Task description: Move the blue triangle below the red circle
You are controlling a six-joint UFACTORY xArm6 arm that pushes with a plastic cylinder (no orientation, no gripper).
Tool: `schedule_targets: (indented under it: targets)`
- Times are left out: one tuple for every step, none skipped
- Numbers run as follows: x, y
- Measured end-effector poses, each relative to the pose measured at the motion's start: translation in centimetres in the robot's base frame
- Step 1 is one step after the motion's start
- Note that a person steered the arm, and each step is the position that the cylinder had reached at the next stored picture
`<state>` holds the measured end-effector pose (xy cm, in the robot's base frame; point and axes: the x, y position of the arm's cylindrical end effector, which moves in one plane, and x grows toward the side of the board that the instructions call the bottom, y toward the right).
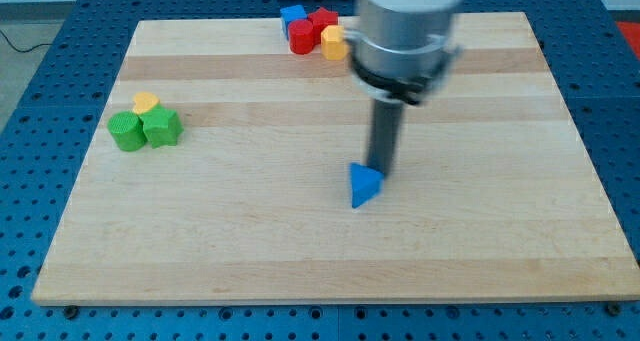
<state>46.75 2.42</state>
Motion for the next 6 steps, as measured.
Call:
schedule_targets:
  targets:
    - [-1.4, -3.2]
    - [-0.4, 2.7]
    - [2.4, 10.0]
    - [7.7, 8.4]
    - [7.8, 1.1]
    - [2.3, -1.6]
